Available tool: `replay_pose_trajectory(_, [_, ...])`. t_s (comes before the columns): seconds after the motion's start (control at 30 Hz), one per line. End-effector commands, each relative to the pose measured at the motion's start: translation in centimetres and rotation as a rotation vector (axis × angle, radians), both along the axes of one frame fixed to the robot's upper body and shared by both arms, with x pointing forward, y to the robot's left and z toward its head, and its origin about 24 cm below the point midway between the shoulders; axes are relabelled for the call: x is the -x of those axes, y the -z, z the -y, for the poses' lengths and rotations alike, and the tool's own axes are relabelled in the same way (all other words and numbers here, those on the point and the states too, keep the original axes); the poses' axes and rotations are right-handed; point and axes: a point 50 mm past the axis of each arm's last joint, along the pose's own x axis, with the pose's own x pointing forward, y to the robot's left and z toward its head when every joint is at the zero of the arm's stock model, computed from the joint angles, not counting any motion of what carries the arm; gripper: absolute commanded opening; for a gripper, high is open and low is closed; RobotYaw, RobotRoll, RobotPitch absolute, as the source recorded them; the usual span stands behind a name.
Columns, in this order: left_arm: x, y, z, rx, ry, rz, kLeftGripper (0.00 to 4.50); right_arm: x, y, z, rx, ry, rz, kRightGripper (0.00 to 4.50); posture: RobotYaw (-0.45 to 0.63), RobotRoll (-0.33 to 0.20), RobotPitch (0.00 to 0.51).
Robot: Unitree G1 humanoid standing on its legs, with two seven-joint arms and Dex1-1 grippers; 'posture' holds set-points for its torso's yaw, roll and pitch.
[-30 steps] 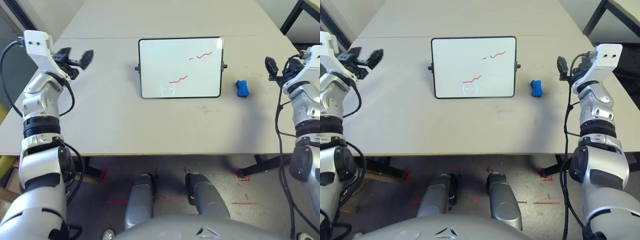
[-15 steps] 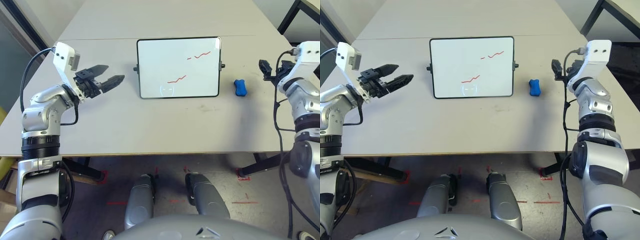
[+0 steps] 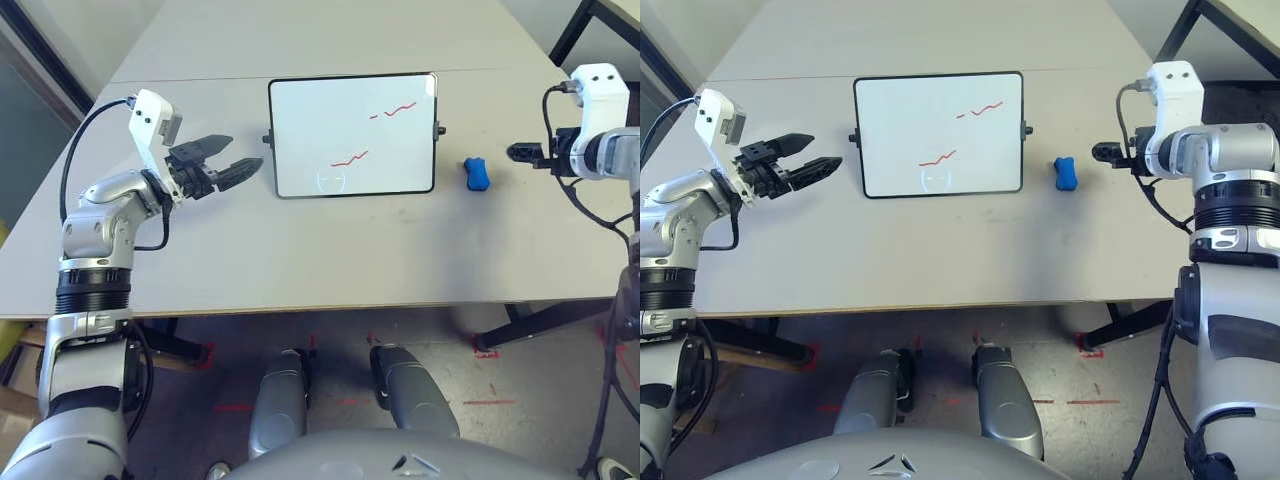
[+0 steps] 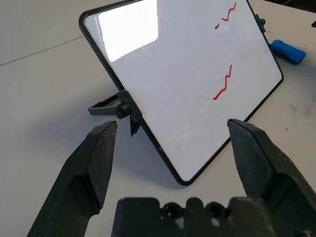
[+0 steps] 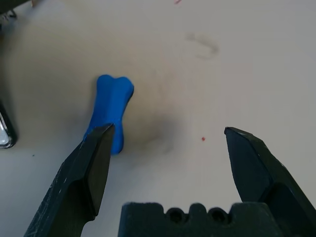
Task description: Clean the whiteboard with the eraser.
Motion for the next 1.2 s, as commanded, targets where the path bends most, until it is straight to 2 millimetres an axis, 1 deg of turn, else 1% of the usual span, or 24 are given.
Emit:
replay_pose_trajectory(0.03, [-0.2, 0.3, 0.1, -0.016, -0.003, -0.008, 4.50, -0.1, 0.0, -1.0, 0.009, -0.007, -0.018, 4.46, -0.25, 0.000, 0.150])
replay_pose_trajectory(0.17, [-0.2, 0.5, 0.2, -0.016, -0.003, -0.011, 4.50, -0.5, 0.5, -2.1, 0.005, -0.009, -0.020, 4.46, -0.25, 0.000, 0.152])
replay_pose_trajectory(0.43, [-0.1, 0.7, 0.1, -0.015, -0.012, -0.012, 4.50, -1.4, 1.5, -3.3, -0.009, -0.005, -0.014, 4.46, -0.23, 0.000, 0.155])
replay_pose_trajectory(0.7, [0.0, 0.6, -0.1, -0.018, -0.023, -0.009, 4.50, -2.1, 2.6, -3.7, -0.007, 0.017, -0.019, 4.46, -0.22, 0.000, 0.155])
replay_pose_trajectory(1.2, [0.0, 0.5, -0.2, -0.026, -0.028, -0.005, 4.50, -2.7, 3.6, -4.0, 0.006, 0.035, -0.012, 4.46, -0.22, 0.000, 0.152])
